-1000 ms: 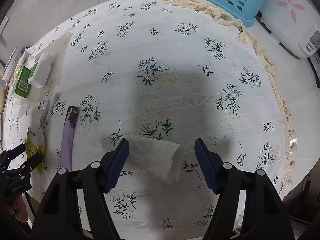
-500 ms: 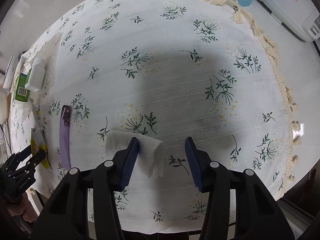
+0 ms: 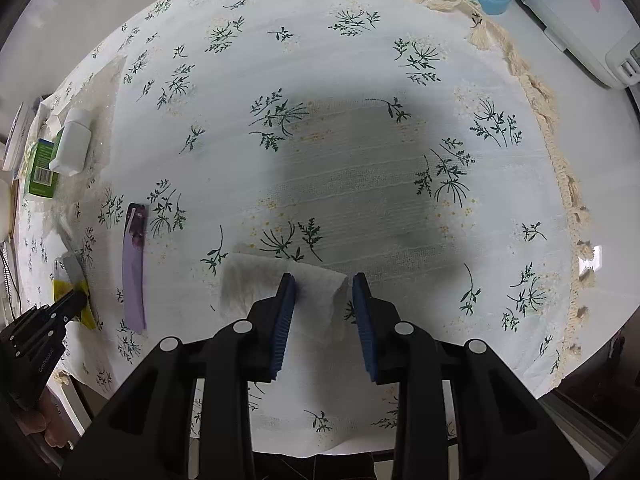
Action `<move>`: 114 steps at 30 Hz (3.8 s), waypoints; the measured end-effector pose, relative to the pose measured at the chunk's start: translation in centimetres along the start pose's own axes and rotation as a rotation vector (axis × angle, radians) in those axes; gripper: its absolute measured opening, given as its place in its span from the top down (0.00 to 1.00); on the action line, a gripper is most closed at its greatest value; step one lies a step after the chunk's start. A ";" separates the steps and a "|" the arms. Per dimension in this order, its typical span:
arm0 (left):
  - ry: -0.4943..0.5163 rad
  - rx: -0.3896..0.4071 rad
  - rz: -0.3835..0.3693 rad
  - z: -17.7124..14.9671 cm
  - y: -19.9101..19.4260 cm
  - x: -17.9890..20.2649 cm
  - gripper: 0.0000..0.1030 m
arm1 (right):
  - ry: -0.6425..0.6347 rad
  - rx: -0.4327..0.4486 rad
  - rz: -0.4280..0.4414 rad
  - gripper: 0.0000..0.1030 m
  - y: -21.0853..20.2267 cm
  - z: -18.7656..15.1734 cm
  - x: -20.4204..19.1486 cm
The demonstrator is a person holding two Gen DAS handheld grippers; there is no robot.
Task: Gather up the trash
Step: 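Grasp the yellow snack bag with the left tool while the right tool grasps the white tissue, then lift the yellow bag and white tissue and carry them down to the bin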
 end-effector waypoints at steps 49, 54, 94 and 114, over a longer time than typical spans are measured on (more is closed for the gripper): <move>-0.034 0.046 -0.032 -3.7 -3.6 -2.8 0.94 | 0.035 -0.044 -0.016 0.91 0.9 -0.6 -1.1; -0.041 0.055 -0.028 -4.0 -4.3 -3.2 0.94 | 0.052 -0.024 -0.012 0.93 0.1 0.1 -1.6; -0.035 0.165 -0.040 -11.1 -13.0 -4.8 0.94 | -0.012 0.217 0.108 0.93 -13.4 -8.6 -7.9; -0.038 0.192 -0.060 -16.1 -15.5 -6.0 0.94 | -0.074 0.233 0.194 0.93 -14.6 -15.5 -12.5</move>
Point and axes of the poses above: each gripper's, at about its wrist camera, not at the fingertips, and y roughly the way its jaws point, x to its right, z to its top, the point moved 8 cm from there along y, roughly the way its jaws point, and after that the axes turned 15 degrees about x, right-handed, at the moved point
